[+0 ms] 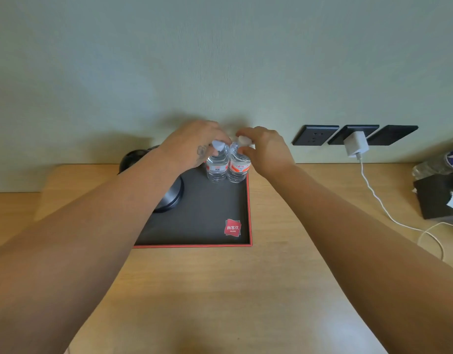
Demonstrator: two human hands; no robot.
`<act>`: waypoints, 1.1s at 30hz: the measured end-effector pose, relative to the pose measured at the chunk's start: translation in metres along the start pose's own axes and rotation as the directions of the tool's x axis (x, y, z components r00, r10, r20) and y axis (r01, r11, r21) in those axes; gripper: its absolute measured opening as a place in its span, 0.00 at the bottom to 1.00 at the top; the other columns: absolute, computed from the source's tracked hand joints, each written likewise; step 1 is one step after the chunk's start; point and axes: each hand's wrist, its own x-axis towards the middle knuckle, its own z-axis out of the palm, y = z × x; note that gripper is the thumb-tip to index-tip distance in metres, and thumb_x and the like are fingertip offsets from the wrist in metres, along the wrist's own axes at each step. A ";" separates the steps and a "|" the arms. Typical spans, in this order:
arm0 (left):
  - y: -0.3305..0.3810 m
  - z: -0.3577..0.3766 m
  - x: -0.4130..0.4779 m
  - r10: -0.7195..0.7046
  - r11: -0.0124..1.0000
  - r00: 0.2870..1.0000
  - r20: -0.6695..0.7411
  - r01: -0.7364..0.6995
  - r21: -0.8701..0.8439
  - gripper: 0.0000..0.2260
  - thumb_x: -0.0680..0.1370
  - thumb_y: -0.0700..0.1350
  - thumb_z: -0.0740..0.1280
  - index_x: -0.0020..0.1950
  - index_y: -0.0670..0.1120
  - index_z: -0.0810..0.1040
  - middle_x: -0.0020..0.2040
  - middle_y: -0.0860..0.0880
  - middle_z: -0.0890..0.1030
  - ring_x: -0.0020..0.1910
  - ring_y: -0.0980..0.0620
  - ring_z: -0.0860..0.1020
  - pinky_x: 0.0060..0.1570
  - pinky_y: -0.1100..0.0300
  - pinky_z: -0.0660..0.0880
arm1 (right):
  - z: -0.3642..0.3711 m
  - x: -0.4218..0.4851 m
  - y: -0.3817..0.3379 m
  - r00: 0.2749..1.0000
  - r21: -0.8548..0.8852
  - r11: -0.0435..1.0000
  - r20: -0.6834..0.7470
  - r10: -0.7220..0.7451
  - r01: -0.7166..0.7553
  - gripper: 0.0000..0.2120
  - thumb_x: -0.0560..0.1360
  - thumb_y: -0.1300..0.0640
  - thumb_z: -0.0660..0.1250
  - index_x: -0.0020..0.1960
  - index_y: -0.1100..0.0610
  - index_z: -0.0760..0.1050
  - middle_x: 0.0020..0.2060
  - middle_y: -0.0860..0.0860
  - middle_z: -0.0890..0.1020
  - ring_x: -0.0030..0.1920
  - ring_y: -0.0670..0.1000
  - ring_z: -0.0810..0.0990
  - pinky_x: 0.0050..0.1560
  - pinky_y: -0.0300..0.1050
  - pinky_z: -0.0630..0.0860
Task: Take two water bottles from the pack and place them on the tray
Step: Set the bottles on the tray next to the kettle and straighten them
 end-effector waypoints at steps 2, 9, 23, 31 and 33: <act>0.004 -0.002 0.002 -0.033 0.999 0.999 0.011 0.032 0.010 0.18 0.76 0.32 0.75 0.65 0.43 0.88 0.58 0.40 0.87 0.58 0.36 0.83 0.56 0.42 0.80 | -0.001 0.002 0.001 1.000 -0.001 1.000 0.002 -0.003 0.003 0.17 0.79 0.60 0.72 0.67 0.55 0.83 0.57 0.61 0.85 0.59 0.64 0.82 0.57 0.53 0.78; 0.014 -0.003 0.005 -0.127 0.989 0.992 0.020 0.125 0.085 0.16 0.79 0.37 0.76 0.67 0.44 0.87 0.62 0.40 0.86 0.62 0.36 0.82 0.61 0.42 0.78 | -0.004 0.003 0.002 1.000 -0.010 1.000 0.009 -0.005 0.006 0.14 0.78 0.61 0.71 0.63 0.56 0.84 0.54 0.61 0.85 0.56 0.64 0.82 0.54 0.52 0.78; 0.012 0.007 -0.001 -0.311 0.948 0.945 -0.103 0.317 0.040 0.13 0.79 0.48 0.78 0.62 0.47 0.87 0.56 0.41 0.86 0.57 0.37 0.82 0.49 0.53 0.71 | -0.004 0.003 0.006 1.000 -0.013 1.000 0.019 0.002 -0.001 0.14 0.78 0.58 0.74 0.63 0.55 0.84 0.54 0.60 0.85 0.58 0.63 0.81 0.52 0.48 0.73; 0.011 0.012 0.006 -0.373 0.927 0.919 -0.125 0.374 -0.013 0.19 0.76 0.54 0.81 0.62 0.47 0.87 0.57 0.43 0.87 0.57 0.39 0.83 0.51 0.51 0.74 | -0.004 0.003 0.003 1.000 -0.030 1.000 0.017 -0.008 0.009 0.13 0.77 0.57 0.74 0.62 0.55 0.84 0.54 0.60 0.86 0.58 0.63 0.82 0.55 0.52 0.77; 0.012 0.013 0.007 -0.370 0.928 0.920 -0.126 0.372 -0.010 0.19 0.75 0.55 0.81 0.61 0.46 0.87 0.56 0.43 0.87 0.56 0.39 0.83 0.51 0.51 0.75 | -0.004 0.002 0.003 1.000 -0.031 0.999 0.012 -0.004 0.004 0.12 0.77 0.58 0.74 0.60 0.55 0.84 0.53 0.61 0.86 0.57 0.63 0.82 0.54 0.53 0.77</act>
